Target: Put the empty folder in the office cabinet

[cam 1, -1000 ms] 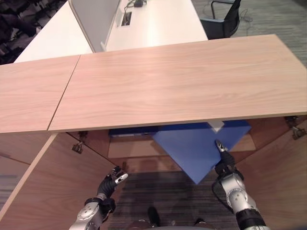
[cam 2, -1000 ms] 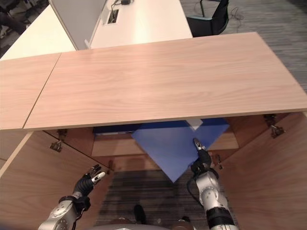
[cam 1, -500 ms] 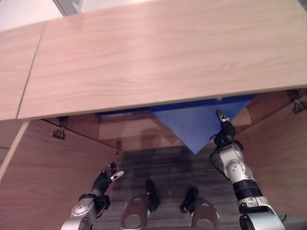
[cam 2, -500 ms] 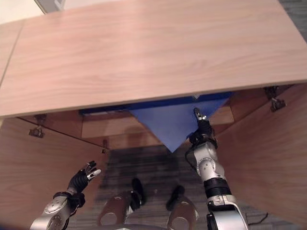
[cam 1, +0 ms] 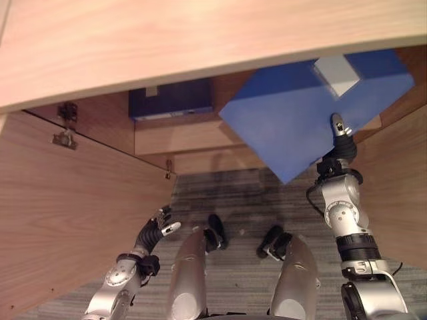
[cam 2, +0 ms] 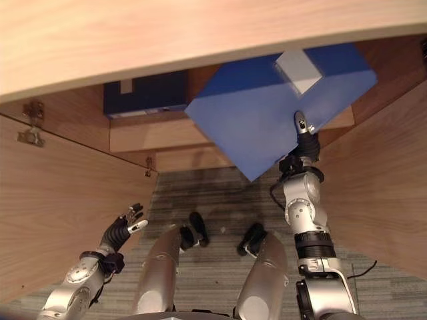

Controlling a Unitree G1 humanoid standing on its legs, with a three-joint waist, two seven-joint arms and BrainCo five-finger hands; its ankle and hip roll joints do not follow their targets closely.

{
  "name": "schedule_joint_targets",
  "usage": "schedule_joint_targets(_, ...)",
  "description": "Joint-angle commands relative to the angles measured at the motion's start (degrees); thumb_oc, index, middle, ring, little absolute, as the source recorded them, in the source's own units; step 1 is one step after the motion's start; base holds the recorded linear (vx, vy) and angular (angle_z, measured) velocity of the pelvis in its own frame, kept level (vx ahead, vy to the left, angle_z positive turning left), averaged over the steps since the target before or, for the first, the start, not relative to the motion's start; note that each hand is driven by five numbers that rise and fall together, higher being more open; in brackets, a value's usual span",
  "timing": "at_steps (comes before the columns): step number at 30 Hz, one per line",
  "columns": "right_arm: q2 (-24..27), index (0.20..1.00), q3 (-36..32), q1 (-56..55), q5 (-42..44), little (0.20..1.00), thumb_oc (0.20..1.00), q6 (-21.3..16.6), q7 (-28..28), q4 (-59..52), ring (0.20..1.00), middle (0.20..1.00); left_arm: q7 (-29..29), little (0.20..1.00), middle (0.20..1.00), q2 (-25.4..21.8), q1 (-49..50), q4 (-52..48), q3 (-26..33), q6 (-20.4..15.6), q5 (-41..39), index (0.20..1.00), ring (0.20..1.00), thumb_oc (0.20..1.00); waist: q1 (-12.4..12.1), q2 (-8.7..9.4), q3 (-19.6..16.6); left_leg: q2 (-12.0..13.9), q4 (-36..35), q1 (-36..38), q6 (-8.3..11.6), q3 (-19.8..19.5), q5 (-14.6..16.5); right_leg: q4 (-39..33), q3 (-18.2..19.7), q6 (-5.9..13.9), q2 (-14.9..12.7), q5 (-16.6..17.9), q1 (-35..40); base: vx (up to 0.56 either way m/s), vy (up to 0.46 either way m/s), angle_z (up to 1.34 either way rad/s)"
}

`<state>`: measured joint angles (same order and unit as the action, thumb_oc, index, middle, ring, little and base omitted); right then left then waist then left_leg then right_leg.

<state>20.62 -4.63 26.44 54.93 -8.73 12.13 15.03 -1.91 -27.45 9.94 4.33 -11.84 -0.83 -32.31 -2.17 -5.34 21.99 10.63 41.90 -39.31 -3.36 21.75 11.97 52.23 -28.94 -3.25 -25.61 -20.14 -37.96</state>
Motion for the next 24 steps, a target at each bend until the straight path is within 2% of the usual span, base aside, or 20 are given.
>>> schedule_joint_targets(1,1.5,0.200,-2.8,2.8,-0.7,0.200,0.200,-5.4,0.1,-7.0,0.200,0.200,0.9,1.000,1.000,-1.7,2.0,-3.8,0.2,-3.5,-1.5,1.000,1.000,1.000,0.0,-0.26,-1.9,4.5,4.2,3.0,4.44,-0.7,6.2,-2.9,3.5,6.34,-2.6,-0.6,5.8,0.01,-0.059,0.01)
schedule_joint_targets(6,4.1,0.200,-3.6,9.5,-0.6,0.200,0.200,-6.7,2.5,-0.6,0.200,0.200,1.7,1.000,1.000,-2.6,1.1,-5.0,-0.5,-3.9,-2.3,1.000,1.000,1.000,-1.0,-0.59,-1.9,5.2,7.0,0.4,4.90,-1.1,7.1,0.0,3.8,5.87,-3.8,-2.3,3.5,0.00,-0.047,0.02)
schedule_joint_targets(8,9.7,0.200,-2.1,17.0,-2.9,0.200,0.200,-4.7,4.4,8.8,0.200,0.200,1.8,1.000,1.000,-4.1,0.6,-5.6,-1.2,-4.6,-2.4,1.000,1.000,1.000,-2.0,-0.52,-2.0,5.6,7.7,-0.6,5.17,-1.5,7.4,0.7,3.8,5.86,-4.3,-2.6,2.6,-0.02,-0.034,0.02)
schedule_joint_targets(12,14.2,0.200,0.1,25.5,-0.9,0.200,0.200,-3.3,3.7,20.0,0.200,0.200,1.9,1.000,1.000,-5.1,-0.1,-6.0,-1.7,-4.6,-3.2,1.000,1.000,1.000,-3.0,-0.72,-1.5,5.9,8.2,-1.0,5.26,-1.6,7.6,1.3,3.7,5.91,-4.4,-2.8,2.1,0.00,-0.003,0.01)
schedule_joint_targets(14,16.8,0.200,-1.1,30.8,1.4,0.200,0.200,-3.3,5.6,29.9,0.200,0.200,2.3,1.000,1.000,-6.3,0.2,-5.9,-2.3,-4.7,-3.5,1.000,1.000,1.000,-3.6,-0.65,-1.6,6.0,8.6,-1.6,5.38,-1.9,7.6,1.4,3.4,6.11,-4.6,-3.0,2.3,0.00,0.000,0.00)
schedule_joint_targets(15,17.3,0.200,-0.7,31.9,1.7,0.200,0.200,-3.5,5.1,31.2,0.200,0.200,2.4,1.000,1.000,-6.3,-0.1,-6.0,-2.3,-4.7,-3.5,1.000,1.000,1.000,-3.7,-0.79,-1.4,6.0,8.7,-1.8,5.40,-2.0,7.6,1.4,3.3,6.11,-4.6,-3.1,2.2,0.00,0.000,0.00)
schedule_joint_targets(17,17.3,0.200,-0.1,38.0,2.3,0.200,0.200,-1.8,8.2,39.8,0.200,0.200,4.9,1.000,1.000,-7.5,-1.3,-6.0,-2.8,-4.7,-2.5,1.000,1.000,1.000,-3.8,-0.89,-0.7,6.1,9.2,-3.0,5.63,-2.5,7.5,2.0,2.3,6.19,-5.0,-3.5,2.2,-0.03,-0.035,0.07)
schedule_joint_targets(21,16.4,0.200,0.8,40.0,2.6,0.200,0.200,-1.2,8.9,42.5,0.200,0.200,6.0,1.000,1.000,-7.6,-2.3,-5.9,-3.2,-5.1,-2.2,1.000,1.000,1.000,-3.8,-0.91,-0.2,6.2,9.9,-4.3,5.72,-3.4,7.3,2.8,1.5,6.09,-5.2,-3.9,2.0,-0.01,-0.014,0.14)
schedule_joint_targets(24,17.6,0.200,1.2,43.0,4.5,0.200,0.200,-0.5,9.0,48.4,0.200,0.200,6.9,1.000,1.000,-8.1,-2.9,-6.6,-3.6,-5.9,-2.3,1.000,1.000,1.000,-4.9,-0.68,0.3,6.4,10.5,-6.6,5.90,-4.9,6.9,3.8,0.1,6.13,-5.8,-4.2,1.6,-0.03,-0.029,0.12)
